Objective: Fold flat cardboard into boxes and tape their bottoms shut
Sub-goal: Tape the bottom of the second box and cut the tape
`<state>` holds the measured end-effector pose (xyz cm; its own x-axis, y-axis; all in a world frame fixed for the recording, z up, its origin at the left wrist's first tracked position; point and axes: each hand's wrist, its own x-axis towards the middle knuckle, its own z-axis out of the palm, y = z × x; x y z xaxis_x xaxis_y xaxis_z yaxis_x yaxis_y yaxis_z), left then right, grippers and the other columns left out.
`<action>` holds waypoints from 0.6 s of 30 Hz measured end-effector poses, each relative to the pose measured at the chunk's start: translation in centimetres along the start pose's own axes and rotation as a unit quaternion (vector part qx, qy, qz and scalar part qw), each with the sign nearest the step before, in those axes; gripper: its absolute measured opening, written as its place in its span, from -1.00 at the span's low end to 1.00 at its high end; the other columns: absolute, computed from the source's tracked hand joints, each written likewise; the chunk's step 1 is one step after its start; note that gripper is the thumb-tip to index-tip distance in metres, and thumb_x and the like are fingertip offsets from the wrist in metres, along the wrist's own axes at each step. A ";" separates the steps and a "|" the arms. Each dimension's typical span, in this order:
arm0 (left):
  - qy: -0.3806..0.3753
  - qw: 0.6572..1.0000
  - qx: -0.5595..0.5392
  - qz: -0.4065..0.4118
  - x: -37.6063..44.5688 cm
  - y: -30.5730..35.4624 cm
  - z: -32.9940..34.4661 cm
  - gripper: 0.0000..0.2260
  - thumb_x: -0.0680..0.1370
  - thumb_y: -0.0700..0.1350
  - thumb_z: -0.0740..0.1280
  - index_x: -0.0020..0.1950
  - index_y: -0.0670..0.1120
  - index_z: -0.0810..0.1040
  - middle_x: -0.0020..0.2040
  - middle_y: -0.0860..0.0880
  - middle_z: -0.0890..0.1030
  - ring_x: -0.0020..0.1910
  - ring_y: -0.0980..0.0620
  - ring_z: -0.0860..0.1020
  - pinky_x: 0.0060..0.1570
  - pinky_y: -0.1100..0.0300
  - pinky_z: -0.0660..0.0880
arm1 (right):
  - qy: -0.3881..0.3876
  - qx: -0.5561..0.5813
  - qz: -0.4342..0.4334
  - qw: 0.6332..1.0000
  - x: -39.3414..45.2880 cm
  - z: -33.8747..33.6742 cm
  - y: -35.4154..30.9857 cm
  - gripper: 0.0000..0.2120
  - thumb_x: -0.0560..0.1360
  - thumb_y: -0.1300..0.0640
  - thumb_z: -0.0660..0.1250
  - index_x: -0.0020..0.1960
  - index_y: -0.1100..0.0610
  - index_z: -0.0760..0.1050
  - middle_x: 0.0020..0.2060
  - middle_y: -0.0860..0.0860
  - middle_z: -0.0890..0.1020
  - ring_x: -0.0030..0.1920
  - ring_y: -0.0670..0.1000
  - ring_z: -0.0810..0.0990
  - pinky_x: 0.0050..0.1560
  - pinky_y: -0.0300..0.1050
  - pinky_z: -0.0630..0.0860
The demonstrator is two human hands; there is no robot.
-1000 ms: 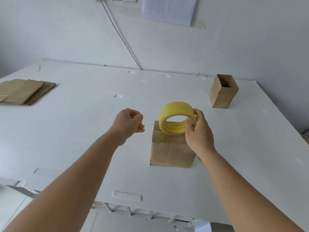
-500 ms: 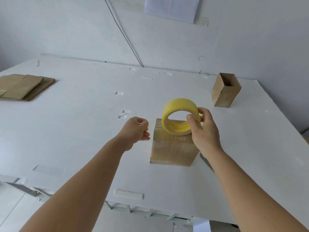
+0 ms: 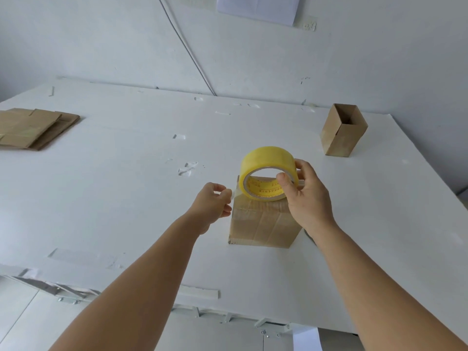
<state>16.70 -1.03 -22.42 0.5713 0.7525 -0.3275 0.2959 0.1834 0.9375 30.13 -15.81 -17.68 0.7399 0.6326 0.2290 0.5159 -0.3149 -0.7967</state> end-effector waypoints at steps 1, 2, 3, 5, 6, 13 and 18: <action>-0.003 1.000 -0.008 -0.002 0.0 -0.2 0.3 -0.78 0.57 -0.12 0.27 0.15 -0.21 0.42 -0.10 -0.18 0.56 -0.28 0.01 0.54 0.00 0.00 0.61 | 0.000 -0.002 0.002 1.000 0.0 0.0 0.1 -0.64 0.50 -0.20 0.26 0.24 -0.11 0.40 -0.04 -0.13 0.55 -0.15 -0.24 0.50 -0.22 -0.33 0.38; -0.003 1.000 -0.014 -0.004 0.1 -0.3 0.5 -0.77 0.57 -0.10 0.29 0.14 -0.22 0.42 -0.09 -0.18 0.57 -0.28 0.01 0.54 -0.01 0.02 0.61 | 0.001 -0.005 0.004 1.000 0.1 0.1 0.1 -0.64 0.51 -0.20 0.25 0.25 -0.11 0.39 -0.05 -0.13 0.56 -0.16 -0.20 0.51 -0.22 -0.29 0.39; 0.000 1.000 -0.014 -0.009 0.1 -0.3 0.6 -0.74 0.57 -0.06 0.30 0.13 -0.21 0.42 -0.08 -0.19 0.57 -0.28 0.01 0.54 -0.03 0.04 0.62 | 0.002 -0.008 0.006 1.000 0.1 0.1 0.1 -0.63 0.51 -0.21 0.24 0.25 -0.10 0.39 -0.05 -0.12 0.57 -0.15 -0.15 0.53 -0.21 -0.23 0.40; 0.018 0.999 0.019 -0.037 -0.1 -0.4 0.4 -0.66 0.54 0.05 0.32 0.13 -0.18 0.38 -0.03 -0.17 0.55 -0.23 0.00 0.57 -0.08 0.07 0.62 | 0.005 -0.017 0.006 1.000 0.2 0.2 0.1 -0.62 0.51 -0.22 0.22 0.26 -0.10 0.38 -0.05 -0.11 0.57 -0.13 -0.05 0.54 -0.18 -0.14 0.39; 0.031 0.996 0.059 -0.051 -0.4 -0.5 0.2 -0.63 0.53 0.09 0.33 0.13 -0.15 0.36 -0.03 -0.15 0.54 -0.19 -0.02 0.59 -0.08 0.06 0.61 | 0.007 -0.021 0.004 1.000 0.2 0.3 0.1 -0.62 0.52 -0.22 0.21 0.27 -0.09 0.38 -0.05 -0.11 0.57 -0.12 -0.04 0.54 -0.18 -0.14 0.38; -0.092 0.980 0.044 0.169 -2.6 0.5 -0.3 -0.56 0.53 0.04 0.27 0.40 0.05 0.36 0.34 0.13 0.45 0.34 0.19 0.39 0.23 0.30 0.35 | 0.012 -0.033 -0.002 0.999 -0.1 0.3 0.0 -0.62 0.53 -0.21 0.19 0.28 -0.07 0.36 -0.10 -0.12 0.56 -0.17 -0.05 0.51 -0.27 -0.18 0.33; -0.232 0.938 0.038 0.253 -1.8 2.3 1.7 -0.10 0.29 -0.06 0.58 0.50 0.03 0.14 0.38 -0.03 0.41 0.36 0.06 0.42 0.29 0.08 0.41 | -0.016 -0.005 0.028 0.999 -0.1 0.2 0.0 -0.63 0.50 -0.21 0.25 0.24 -0.11 0.37 -0.18 -0.19 0.57 -0.16 -0.18 0.53 -0.19 -0.21 0.43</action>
<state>17.61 -3.03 -19.85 0.9202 0.3712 0.1244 -0.0594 -0.1818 0.9815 29.92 -15.71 -17.80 0.7540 0.6357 0.1654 0.4779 -0.3581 -0.8021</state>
